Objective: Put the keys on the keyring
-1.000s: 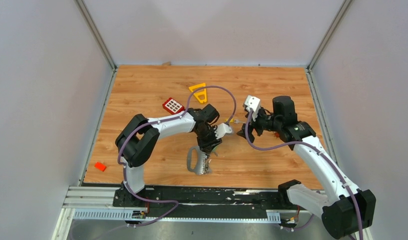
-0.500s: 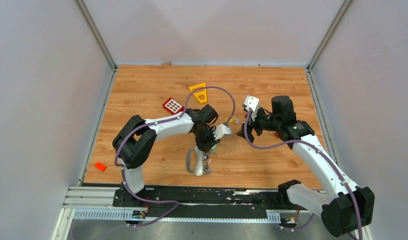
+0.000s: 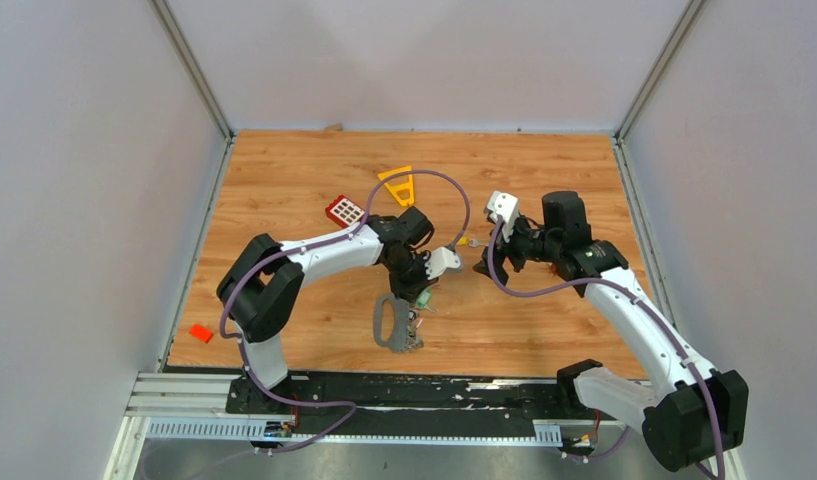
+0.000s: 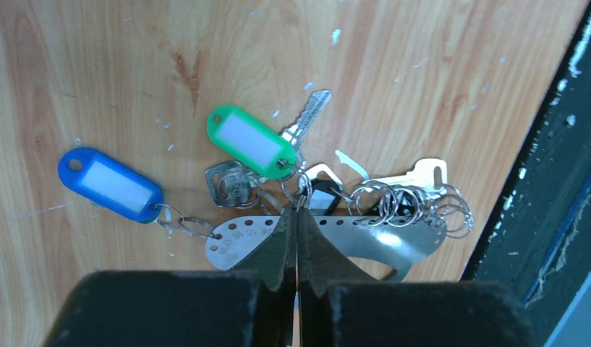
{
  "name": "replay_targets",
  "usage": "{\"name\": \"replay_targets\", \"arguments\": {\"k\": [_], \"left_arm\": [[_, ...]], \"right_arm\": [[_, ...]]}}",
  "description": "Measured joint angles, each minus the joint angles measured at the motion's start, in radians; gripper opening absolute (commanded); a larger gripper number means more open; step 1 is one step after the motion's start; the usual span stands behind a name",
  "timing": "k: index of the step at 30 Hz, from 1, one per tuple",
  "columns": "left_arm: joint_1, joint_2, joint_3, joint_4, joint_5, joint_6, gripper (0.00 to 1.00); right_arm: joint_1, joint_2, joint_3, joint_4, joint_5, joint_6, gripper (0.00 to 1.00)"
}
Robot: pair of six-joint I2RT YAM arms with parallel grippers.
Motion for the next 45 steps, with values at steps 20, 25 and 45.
{"name": "replay_targets", "arguments": {"k": [20,25,45], "left_arm": [[-0.023,-0.016,-0.050,-0.146,0.053,0.210,0.38],[-0.010,-0.017,-0.050,-0.131,0.044,0.196,0.53],[0.059,-0.092,-0.039,-0.144,0.198,0.198,0.49]], "right_arm": [[0.000,0.024,0.000,-0.001,0.000,0.000,0.85],[0.000,0.025,0.000,-0.001,0.000,-0.004,0.85],[0.000,0.028,0.000,-0.003,0.008,-0.010,0.84]]}}
